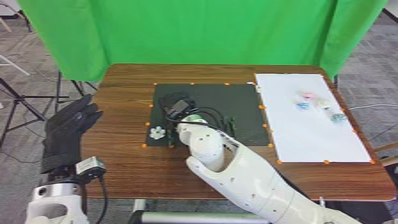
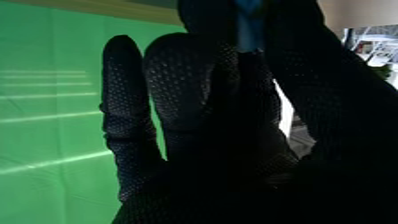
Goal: Arrange flowers
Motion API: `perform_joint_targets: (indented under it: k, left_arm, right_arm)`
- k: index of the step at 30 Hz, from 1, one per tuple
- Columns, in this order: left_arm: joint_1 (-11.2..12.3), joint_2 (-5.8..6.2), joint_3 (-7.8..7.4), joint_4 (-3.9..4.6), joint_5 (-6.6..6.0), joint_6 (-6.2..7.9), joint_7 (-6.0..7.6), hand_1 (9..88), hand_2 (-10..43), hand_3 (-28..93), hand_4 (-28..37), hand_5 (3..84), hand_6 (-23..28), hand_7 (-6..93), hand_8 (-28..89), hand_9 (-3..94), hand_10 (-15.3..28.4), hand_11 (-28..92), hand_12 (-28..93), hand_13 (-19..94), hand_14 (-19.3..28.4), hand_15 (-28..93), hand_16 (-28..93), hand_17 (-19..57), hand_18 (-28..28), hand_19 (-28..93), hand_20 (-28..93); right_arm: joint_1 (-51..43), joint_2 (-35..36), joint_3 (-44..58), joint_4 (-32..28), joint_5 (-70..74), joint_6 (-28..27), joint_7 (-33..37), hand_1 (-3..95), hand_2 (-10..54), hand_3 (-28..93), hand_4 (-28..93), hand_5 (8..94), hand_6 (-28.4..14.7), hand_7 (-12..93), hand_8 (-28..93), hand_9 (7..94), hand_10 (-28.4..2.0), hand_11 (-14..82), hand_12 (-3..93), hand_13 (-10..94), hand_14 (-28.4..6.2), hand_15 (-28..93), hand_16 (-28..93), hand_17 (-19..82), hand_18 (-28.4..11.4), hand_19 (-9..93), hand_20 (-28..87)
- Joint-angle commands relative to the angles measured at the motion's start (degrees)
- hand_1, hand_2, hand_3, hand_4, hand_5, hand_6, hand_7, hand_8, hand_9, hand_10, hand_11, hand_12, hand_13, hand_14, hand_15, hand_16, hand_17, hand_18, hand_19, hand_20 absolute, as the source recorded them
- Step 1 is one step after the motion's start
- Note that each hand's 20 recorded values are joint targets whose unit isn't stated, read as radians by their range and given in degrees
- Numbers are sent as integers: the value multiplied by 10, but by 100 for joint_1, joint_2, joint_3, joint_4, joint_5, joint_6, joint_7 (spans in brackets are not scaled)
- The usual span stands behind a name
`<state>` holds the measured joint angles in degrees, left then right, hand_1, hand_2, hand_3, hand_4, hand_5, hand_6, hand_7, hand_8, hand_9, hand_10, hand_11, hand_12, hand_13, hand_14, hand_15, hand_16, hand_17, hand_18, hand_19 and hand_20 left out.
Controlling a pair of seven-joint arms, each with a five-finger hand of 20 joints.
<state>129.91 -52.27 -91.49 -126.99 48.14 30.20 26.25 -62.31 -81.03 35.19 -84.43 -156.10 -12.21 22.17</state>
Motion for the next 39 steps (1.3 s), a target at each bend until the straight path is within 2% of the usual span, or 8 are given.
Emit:
perform_joint_targets:
  k: [1,14,19,22,25,30,32,39]
  left_arm:
    - [-80,119,99,43,-107,68,40,260,61,837,-186,405,107,158,-111,345,200,364,56,233,267,632,-175,-93,211,594,15]
    - [-49,290,163,36,-261,170,128,262,61,836,-186,407,109,157,-111,346,201,368,55,234,267,633,-176,-92,210,595,14]
    - [25,285,145,12,-280,200,144,263,61,836,-187,407,109,157,-111,346,201,367,55,233,267,633,-175,-93,211,596,14]
    - [194,302,63,-38,-296,250,213,263,61,835,-187,407,109,158,-110,346,201,367,54,234,267,633,-176,-93,211,595,13]
    - [448,359,-49,-123,-409,396,363,263,61,835,-186,408,109,159,-110,346,201,367,54,234,267,633,-176,-93,210,595,13]
    - [704,295,-217,-207,-398,443,425,263,61,836,-188,408,110,158,-111,347,201,367,54,233,267,632,-176,-92,210,596,13]
    - [760,227,-273,-235,-320,435,382,263,61,836,-190,409,110,157,-111,347,201,367,54,233,267,632,-175,-92,210,596,13]
    - [926,68,-381,-303,-176,390,281,261,61,836,-192,409,110,157,-110,347,201,367,55,234,267,632,-175,-92,210,596,13]
  right_arm:
    - [-58,-142,91,-7,66,-97,99,380,-86,772,-283,699,-41,223,-108,751,-128,348,203,745,-53,697,192,336,-190,909,-34]
    - [-28,-153,49,-11,173,-62,207,364,-83,702,-283,680,-54,217,-110,729,-138,350,200,727,-61,700,184,326,-193,902,-31]
    - [-82,-209,149,-66,187,-8,122,347,-85,710,-283,676,-59,213,-109,723,-145,349,199,722,-64,701,181,322,-194,899,-31]
    - [28,-152,109,-164,374,142,110,322,-66,704,-283,675,-62,211,-108,720,-150,349,199,719,-67,701,179,322,-195,898,-31]
    - [65,-126,233,-350,361,208,-104,291,-48,714,-283,672,-67,206,-106,716,-155,345,198,712,-74,702,177,317,-200,897,-30]
    - [460,341,84,-867,840,403,-142,223,49,741,-281,667,-79,192,-104,700,-169,336,196,694,-91,707,175,298,-210,890,-29]
    - [525,524,130,-1119,955,378,-173,209,80,754,-271,663,-84,185,-103,694,-175,332,196,684,-100,709,174,290,-212,884,-28]
    - [1163,1592,-276,-1790,1844,595,286,197,124,794,-239,654,-89,173,-101,680,-184,314,193,665,-111,710,164,277,-217,872,-21]
